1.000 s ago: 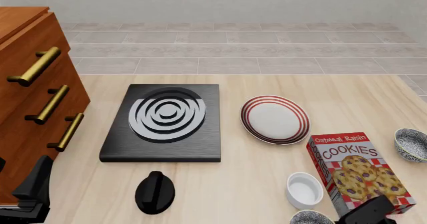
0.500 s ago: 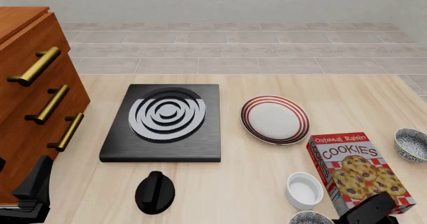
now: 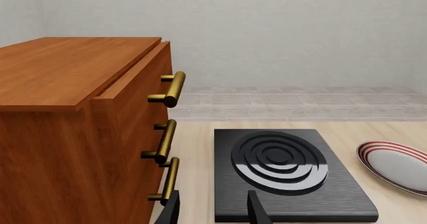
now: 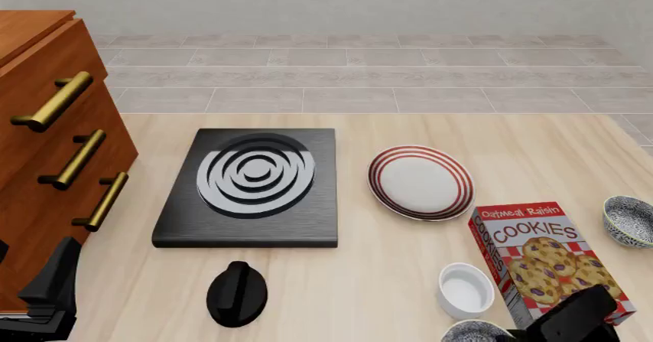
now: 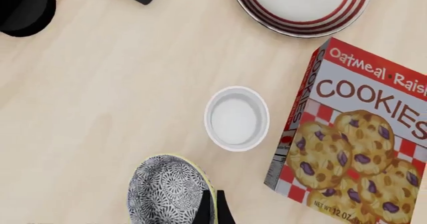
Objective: Pick the akita bowl next to the ramekin and place it on the plate.
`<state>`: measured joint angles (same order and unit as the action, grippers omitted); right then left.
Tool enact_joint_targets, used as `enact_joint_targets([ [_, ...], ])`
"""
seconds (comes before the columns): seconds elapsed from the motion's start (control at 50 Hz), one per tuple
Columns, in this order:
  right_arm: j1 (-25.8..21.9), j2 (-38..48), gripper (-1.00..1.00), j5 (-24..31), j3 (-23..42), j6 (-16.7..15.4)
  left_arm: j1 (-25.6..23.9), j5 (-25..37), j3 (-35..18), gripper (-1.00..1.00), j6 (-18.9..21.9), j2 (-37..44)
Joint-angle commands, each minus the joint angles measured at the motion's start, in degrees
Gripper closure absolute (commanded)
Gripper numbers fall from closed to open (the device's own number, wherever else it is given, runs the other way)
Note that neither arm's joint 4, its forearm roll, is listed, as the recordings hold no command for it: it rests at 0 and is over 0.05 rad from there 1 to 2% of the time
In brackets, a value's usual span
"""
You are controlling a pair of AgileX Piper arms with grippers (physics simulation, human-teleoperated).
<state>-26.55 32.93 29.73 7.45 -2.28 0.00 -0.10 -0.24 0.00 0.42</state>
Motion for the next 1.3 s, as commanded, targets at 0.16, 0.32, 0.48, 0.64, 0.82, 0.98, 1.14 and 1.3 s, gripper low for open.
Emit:
enact_joint_targets([
  [0.16, -2.58, -2.02, 1.0, 2.78, 1.98, 1.67, 0.0, 0.0, 0.0, -1.0, 0.0, 0.0],
  [0.32, -3.51, -2.72, 1.0, 4.32, 3.72, 2.33, 0.0, 0.0, 0.0, -1.0, 0.0, 0.0],
  [0.48, -4.23, -3.21, 1.0, 5.38, 5.55, 3.7, 0.0, 0.0, 0.0, -1.0, 0.0, 0.0],
  [0.64, -4.93, -2.69, 1.0, 5.25, 6.61, 5.03, 0.0, 0.0, 0.0, -1.0, 0.0, 0.0],
  [0.82, -6.72, -1.68, 1.0, 4.61, 7.83, 8.2, 0.0, 0.0, 0.0, -1.0, 0.0, 0.0],
  [0.98, -7.69, -0.55, 1.0, 3.82, 9.02, 12.32, 0.0, 0.0, 0.0, -1.0, 0.0, 0.0],
  [1.14, -7.65, -0.34, 1.0, 3.65, 9.8, 14.66, 0.0, 0.0, 0.0, -1.0, 0.0, 0.0],
  [1.3, -7.7, -0.43, 1.0, 3.75, 11.04, 16.82, 0.0, 0.0, 0.0, -1.0, 0.0, 0.0],
])
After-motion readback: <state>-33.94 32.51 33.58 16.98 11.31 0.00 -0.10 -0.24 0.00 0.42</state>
